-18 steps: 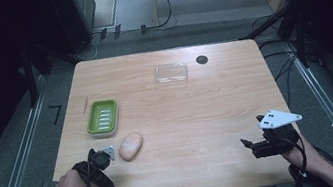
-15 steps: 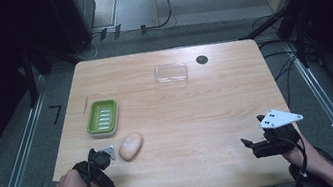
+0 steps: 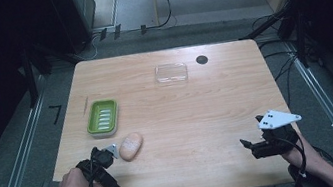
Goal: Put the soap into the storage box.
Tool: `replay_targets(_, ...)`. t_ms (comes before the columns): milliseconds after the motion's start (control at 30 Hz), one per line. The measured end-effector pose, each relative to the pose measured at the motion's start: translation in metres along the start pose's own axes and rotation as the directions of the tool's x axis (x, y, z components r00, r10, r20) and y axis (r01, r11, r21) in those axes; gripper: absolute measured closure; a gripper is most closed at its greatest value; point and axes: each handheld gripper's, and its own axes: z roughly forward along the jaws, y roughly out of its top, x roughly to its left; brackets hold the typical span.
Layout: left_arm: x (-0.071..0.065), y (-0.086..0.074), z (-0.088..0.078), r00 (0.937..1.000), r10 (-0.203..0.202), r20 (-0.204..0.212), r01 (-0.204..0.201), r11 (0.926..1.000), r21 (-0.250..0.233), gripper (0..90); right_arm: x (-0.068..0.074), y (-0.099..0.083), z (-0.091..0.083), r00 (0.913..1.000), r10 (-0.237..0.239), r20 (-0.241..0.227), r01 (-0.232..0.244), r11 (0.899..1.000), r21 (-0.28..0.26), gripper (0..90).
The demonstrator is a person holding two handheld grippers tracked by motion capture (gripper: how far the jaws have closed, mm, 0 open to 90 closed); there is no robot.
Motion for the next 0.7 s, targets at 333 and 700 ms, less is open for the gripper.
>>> replay_targets(333, -0.005, 0.008, -0.011, 0.9995, 0.031, 0.003, -0.031, 0.9988, -0.038, 3.5, 0.0, 0.0, 0.0, 1.0, 0.001, 0.002, -0.001, 1.0, 0.002, 13.3)
replay_targets(700, -0.006, 0.024, -0.022, 0.9992, 0.039, 0.012, -0.038, 0.996, -0.081, 1.3, -0.003, 0.001, 0.003, 0.9999, 0.013, -0.004, -0.013, 1.0, 0.008, 13.4)
